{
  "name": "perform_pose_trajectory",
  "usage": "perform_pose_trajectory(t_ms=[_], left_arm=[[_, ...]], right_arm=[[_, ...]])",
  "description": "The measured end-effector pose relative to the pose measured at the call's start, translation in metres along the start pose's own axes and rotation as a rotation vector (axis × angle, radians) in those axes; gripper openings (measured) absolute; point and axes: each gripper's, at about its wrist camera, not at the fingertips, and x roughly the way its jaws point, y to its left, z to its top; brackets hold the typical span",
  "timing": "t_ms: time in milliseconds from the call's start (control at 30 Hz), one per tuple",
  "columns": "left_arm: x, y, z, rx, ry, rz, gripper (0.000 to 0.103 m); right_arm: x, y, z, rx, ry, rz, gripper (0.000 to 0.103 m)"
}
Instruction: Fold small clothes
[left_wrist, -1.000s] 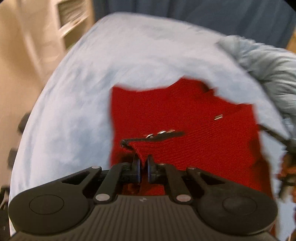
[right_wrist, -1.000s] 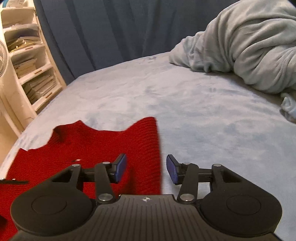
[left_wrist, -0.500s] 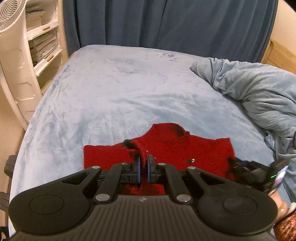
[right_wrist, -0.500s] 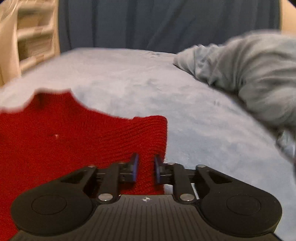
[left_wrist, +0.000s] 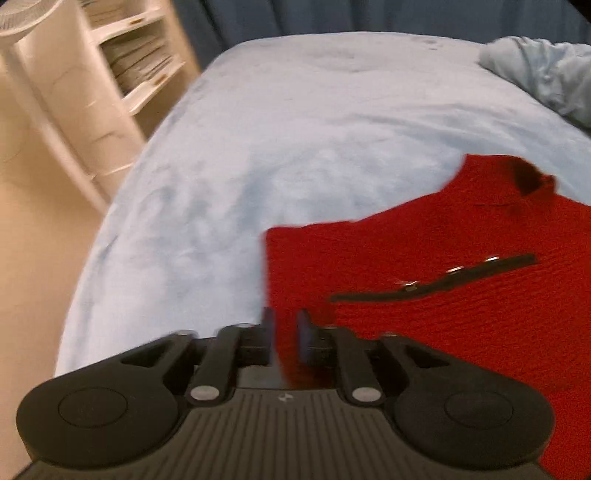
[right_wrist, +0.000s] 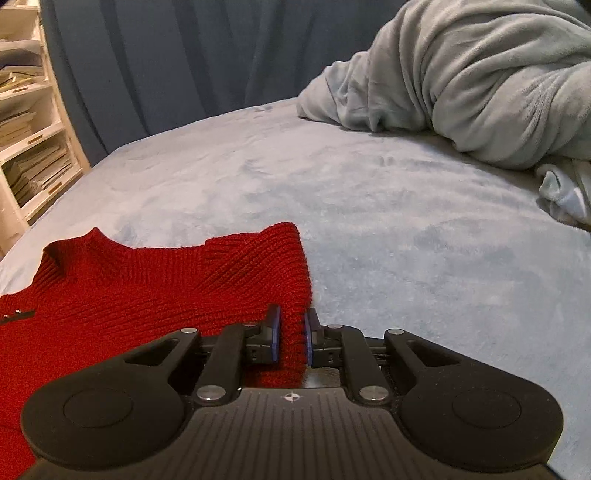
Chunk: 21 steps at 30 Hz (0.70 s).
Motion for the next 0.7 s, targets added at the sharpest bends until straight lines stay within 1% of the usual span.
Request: perform_pose_trajectory(t_ms=[33,67,100,133,167,200,233,267,300,333,367,400,433,467,500,533,567,600,633,667,700], left_arm=[[-0.001,0.006,-0.003,-0.018,0.002,0.009,0.056],[-0.003,0.012,-0.006,-0.027,-0.004,0.024,0.067],[-0.006,0.016,-0.008,-0.031,-0.009,0.029,0.07],[-0.01,0.018,-0.008,-0.036,-0.011,0.027,0.074],[-0.016,0.02,-0.008,-0.046,-0.016,0.014,0.078],[-0.022,0.018,-0.007,-0.055,-0.03,-0.009,0.079],[-0.031,0.016,-0.007,-0.062,-0.05,-0.04,0.079],[-0.038,0.01,-0.004,-0.068,-0.069,-0.083,0.082],[-0.043,0.003,-0.001,-0.067,-0.08,-0.121,0.084],[-0.048,-0.006,0.002,-0.06,-0.09,-0.156,0.088],[-0.053,-0.019,0.005,-0.042,-0.098,-0.191,0.091],[-0.053,-0.031,0.007,-0.02,-0.1,-0.213,0.092],[-0.052,-0.043,0.007,0.014,-0.094,-0.228,0.097],[-0.046,-0.058,0.005,0.07,-0.074,-0.216,0.099],[-0.038,-0.07,0.0,0.127,-0.058,-0.168,0.099],[-0.028,-0.079,-0.009,0.2,-0.043,-0.083,0.099],[-0.019,-0.08,-0.018,0.245,-0.038,-0.014,0.1],[-0.018,-0.073,-0.025,0.244,-0.061,-0.001,0.101],[-0.019,-0.063,-0.03,0.221,-0.085,0.004,0.103],[-0.021,-0.052,-0.034,0.194,-0.087,0.015,0.103],[-0.024,-0.039,-0.037,0.167,-0.082,0.011,0.103]], right_arm=[[-0.003,-0.001,0.002,0.013,-0.001,-0.007,0.018],[-0.007,-0.001,0.006,0.03,-0.007,-0.025,0.023],[-0.013,0.002,0.011,0.043,-0.03,-0.045,0.027],[-0.023,0.007,0.015,0.047,-0.079,-0.071,0.031],[-0.032,0.013,0.018,0.032,-0.13,-0.066,0.044],[-0.039,0.021,0.021,0.005,-0.176,-0.03,0.05],[-0.043,0.031,0.023,-0.023,-0.193,0.024,0.053],[-0.042,0.042,0.026,-0.053,-0.174,0.09,0.052],[-0.038,0.054,0.027,-0.085,-0.134,0.146,0.051],[-0.031,0.066,0.026,-0.121,-0.089,0.177,0.048],[-0.022,0.078,0.023,-0.172,-0.038,0.182,0.048],[-0.011,0.087,0.018,-0.229,0.015,0.165,0.048],[0.0,0.095,0.009,-0.293,0.072,0.125,0.048],[0.01,0.098,0.0,-0.356,0.106,0.066,0.048],[0.009,0.096,-0.009,-0.404,0.06,0.045,0.048],[0.003,0.092,-0.013,-0.423,0.009,0.001,0.048],[-0.003,0.085,-0.015,-0.429,-0.027,-0.113,0.052],[-0.009,0.073,-0.016,-0.407,-0.05,-0.183,0.052],[-0.016,0.054,-0.016,-0.354,-0.069,-0.211,0.06],[-0.019,0.037,-0.017,-0.307,-0.058,-0.212,0.071],[-0.021,0.019,-0.016,-0.256,-0.02,-0.201,0.076]])
